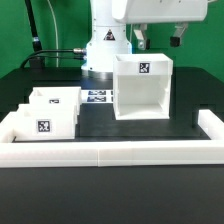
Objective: Assemble drawer
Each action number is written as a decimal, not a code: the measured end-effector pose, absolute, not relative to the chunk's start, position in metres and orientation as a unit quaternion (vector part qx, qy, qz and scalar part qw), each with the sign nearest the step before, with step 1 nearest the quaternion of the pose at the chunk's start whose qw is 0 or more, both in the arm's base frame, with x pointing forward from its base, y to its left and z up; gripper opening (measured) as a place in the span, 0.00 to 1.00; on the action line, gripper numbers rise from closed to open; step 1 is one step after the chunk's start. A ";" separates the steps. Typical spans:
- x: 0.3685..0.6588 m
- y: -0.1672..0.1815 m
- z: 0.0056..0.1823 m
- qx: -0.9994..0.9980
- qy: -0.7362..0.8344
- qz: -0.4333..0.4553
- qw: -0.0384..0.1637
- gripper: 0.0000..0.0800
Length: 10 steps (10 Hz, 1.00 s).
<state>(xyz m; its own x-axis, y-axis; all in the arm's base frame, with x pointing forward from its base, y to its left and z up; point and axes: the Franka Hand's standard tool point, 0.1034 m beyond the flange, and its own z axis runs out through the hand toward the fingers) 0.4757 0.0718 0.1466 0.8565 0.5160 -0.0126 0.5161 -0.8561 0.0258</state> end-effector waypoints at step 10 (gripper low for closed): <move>0.431 0.083 0.125 0.997 0.082 0.002 0.011 0.81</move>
Offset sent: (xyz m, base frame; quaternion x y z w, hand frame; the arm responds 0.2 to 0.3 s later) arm 0.0000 0.0000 0.0000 0.0000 0.0000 0.0000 1.0000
